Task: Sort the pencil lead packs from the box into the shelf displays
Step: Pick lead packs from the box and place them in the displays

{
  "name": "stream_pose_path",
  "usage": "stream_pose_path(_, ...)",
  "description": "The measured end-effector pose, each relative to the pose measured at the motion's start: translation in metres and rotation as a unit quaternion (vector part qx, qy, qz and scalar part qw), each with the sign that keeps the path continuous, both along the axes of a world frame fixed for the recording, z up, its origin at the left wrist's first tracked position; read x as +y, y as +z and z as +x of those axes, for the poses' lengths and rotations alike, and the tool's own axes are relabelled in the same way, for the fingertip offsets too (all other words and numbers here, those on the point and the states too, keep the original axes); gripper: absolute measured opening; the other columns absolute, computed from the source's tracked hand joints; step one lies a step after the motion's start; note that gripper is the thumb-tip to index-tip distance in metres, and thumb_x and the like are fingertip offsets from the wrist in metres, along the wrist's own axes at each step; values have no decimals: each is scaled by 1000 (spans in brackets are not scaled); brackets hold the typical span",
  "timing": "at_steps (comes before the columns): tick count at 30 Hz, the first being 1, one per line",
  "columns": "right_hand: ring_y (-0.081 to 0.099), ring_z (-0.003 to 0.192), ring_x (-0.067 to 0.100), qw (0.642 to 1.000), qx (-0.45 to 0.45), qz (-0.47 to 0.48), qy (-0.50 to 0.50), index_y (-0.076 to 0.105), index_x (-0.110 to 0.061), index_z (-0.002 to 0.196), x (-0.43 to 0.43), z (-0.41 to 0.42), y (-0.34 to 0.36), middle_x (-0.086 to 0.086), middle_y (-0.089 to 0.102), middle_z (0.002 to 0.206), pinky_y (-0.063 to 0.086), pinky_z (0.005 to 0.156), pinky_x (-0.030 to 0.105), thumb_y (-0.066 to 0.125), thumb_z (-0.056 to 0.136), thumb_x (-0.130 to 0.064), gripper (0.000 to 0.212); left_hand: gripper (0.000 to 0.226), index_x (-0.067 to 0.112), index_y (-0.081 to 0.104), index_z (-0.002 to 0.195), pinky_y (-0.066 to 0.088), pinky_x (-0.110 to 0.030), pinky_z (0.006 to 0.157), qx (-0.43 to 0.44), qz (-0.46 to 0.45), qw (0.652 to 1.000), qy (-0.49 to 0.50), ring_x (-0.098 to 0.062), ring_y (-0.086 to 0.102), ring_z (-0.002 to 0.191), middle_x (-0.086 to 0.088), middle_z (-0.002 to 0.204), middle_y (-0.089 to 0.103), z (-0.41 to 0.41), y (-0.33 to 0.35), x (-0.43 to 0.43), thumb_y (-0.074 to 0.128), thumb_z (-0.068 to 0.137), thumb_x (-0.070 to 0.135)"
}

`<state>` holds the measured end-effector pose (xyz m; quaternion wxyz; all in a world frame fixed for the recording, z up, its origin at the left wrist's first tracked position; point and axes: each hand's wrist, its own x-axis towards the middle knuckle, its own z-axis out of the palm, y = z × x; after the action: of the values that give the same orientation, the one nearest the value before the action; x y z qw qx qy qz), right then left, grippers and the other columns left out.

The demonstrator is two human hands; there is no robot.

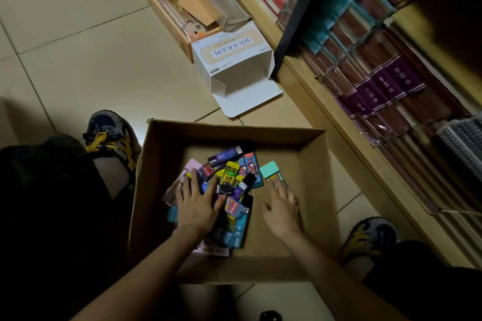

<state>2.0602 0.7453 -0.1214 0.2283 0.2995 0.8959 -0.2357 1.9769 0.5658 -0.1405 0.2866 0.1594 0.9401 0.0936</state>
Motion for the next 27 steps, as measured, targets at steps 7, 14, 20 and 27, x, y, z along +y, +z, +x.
stream_pose_path(7, 34, 128, 21, 996, 66, -40, -53, 46, -17, 137, 4, 0, 4, 1, 41, 143, 28, 107, 30, 52, 94, -21, 44, 51, 32, 38, 138, 34, -38, 101, 24, 12, 999, -27, -27, 36, 126, -11, 143, 34, 21, 14, -18, 40, 92, 56)
stream_pose_path(14, 37, 126, 28, 972, 59, -62, -221, 43, -12, 132, 0, -9, -6, 12, 40, 135, 34, 106, 39, 67, 85, -24, 55, 56, 23, 44, 123, 37, -32, 89, -11, 16, 999, -46, -18, 45, 110, -1, 121, 44, 14, 14, -22, 59, 81, 57)
stream_pose_path(20, 41, 122, 27, 941, 49, -67, -327, 48, -1, 120, -17, -17, -14, 15, 46, 129, 38, 100, 35, 72, 80, -19, 50, 54, 19, 51, 118, 44, -30, 79, -89, 22, 995, -26, -19, 55, 101, -3, 115, 55, 7, 14, -16, 61, 80, 57)
stream_pose_path(27, 61, 97, 27, 911, 47, -150, -381, 47, -9, 95, -16, -19, -7, 18, 59, 114, 51, 68, 31, 73, 80, -11, 30, 31, 10, 57, 111, 52, -31, 78, -222, 231, 919, 231, -24, 64, 96, -6, 104, 65, 7, 17, -22, 67, 86, 25)
